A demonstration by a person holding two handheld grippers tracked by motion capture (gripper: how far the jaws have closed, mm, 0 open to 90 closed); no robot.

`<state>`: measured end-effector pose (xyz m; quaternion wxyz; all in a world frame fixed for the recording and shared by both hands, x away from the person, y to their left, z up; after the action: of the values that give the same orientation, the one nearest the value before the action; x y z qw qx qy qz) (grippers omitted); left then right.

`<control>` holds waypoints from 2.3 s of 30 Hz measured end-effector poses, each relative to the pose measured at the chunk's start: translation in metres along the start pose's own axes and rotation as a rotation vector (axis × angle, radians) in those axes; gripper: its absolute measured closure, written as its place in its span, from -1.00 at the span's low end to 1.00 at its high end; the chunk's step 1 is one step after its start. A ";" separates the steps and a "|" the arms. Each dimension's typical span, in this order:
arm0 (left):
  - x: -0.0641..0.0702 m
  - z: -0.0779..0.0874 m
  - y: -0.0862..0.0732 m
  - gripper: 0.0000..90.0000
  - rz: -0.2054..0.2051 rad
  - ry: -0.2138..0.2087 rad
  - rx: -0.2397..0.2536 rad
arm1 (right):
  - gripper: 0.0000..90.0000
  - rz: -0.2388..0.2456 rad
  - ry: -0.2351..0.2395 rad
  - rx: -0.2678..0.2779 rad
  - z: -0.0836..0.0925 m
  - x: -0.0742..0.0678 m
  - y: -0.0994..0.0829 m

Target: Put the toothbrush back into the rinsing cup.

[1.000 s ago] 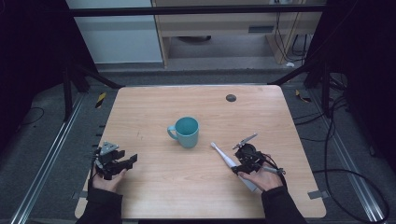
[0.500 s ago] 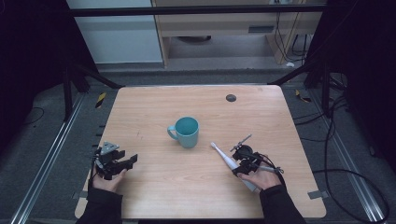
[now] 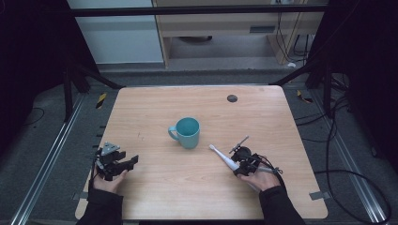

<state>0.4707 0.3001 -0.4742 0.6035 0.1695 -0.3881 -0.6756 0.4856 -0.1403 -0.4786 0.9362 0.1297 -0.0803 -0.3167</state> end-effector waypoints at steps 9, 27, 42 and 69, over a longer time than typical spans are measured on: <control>0.000 0.000 0.000 -0.13 -0.001 -0.001 -0.002 | 0.47 -0.015 -0.008 0.009 0.001 -0.001 -0.001; 0.001 0.001 0.000 -0.12 -0.002 0.000 0.005 | 0.48 -0.102 -0.066 0.366 0.042 0.003 -0.003; 0.002 0.001 0.001 -0.11 -0.001 0.003 0.007 | 0.48 -0.199 -0.106 0.630 0.071 0.010 0.004; 0.000 0.000 0.001 -0.11 0.005 0.003 0.006 | 0.48 -0.256 -0.210 0.894 0.079 0.010 0.070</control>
<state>0.4710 0.3005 -0.4735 0.6052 0.1713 -0.3898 -0.6727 0.5154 -0.1080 -0.3823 0.7289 0.4959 -0.2862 -0.3754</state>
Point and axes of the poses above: each handheld gripper's, and its own axes: z roughly backward along the jaws, y roughly out of its top, x roughly to its right, the point moved 1 cm from there along -z, roughly forward along the jaws, and after that the axes turned 13 degrees about z, right-handed, at the moved point
